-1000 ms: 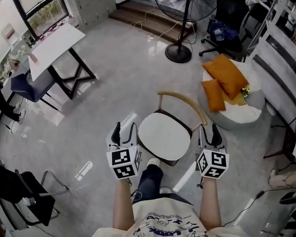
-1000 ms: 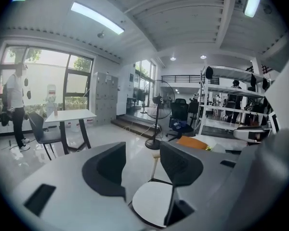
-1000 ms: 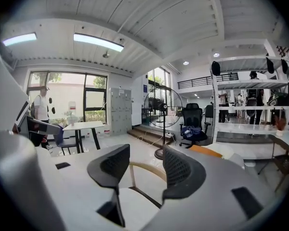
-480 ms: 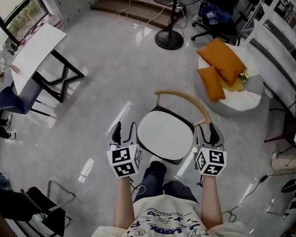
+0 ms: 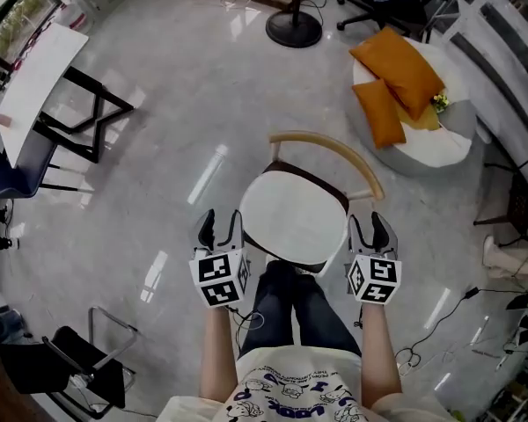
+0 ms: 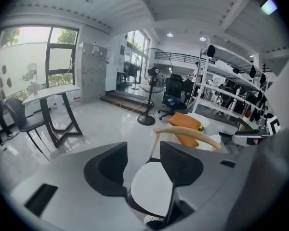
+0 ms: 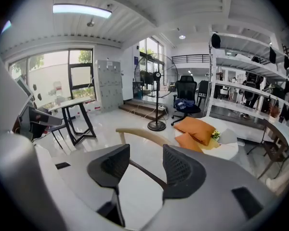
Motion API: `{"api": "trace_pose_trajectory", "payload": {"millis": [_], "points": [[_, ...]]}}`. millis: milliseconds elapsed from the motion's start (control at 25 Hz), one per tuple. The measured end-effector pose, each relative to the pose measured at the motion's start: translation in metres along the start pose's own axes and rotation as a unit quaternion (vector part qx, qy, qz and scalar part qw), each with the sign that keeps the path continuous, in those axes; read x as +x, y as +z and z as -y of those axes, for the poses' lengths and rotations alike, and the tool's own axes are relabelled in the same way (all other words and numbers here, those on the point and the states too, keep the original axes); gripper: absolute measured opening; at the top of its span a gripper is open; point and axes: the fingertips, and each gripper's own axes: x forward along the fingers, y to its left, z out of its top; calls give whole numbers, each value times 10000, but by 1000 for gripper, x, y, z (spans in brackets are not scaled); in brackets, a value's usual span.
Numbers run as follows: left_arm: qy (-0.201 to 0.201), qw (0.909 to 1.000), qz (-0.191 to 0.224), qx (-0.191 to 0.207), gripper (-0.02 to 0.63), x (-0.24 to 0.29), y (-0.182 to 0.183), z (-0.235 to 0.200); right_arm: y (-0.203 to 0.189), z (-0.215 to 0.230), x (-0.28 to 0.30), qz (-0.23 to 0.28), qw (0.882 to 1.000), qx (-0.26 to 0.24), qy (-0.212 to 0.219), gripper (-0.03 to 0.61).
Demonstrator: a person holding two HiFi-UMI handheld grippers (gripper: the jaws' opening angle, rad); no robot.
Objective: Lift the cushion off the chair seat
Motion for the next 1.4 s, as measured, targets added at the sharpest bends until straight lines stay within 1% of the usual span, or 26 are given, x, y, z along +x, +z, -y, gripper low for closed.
{"api": "trace_pose_trajectory", "payload": {"millis": [120,280,480,640,880,1040,1240,1400], "points": [[75,9997,-225,-9,219,22,-22,0,-25,4,20,-252,9996,-42,107,232],[72,9987,-500,-111,216,53,-56,-2,-62,10,53,-593,9980,-67,191,232],[142,9952,-947,-175,216,95,-112,-2,-116,19,96,-998,9946,-71,282,232],[172,9921,-1216,-234,215,126,-153,-5,-158,26,125,-1267,9915,-60,296,232],[253,9861,-1604,-353,215,172,-214,-14,-224,33,164,-1632,9863,13,221,233],[239,9794,-1927,-555,215,204,-258,-16,-264,33,187,-1859,9824,12,205,235],[293,9730,-2193,-649,216,236,-304,-14,-307,39,211,-2068,9782,28,166,236],[352,9697,-2335,-633,221,254,-328,-19,-331,48,227,-2215,9750,-68,149,242]]}}
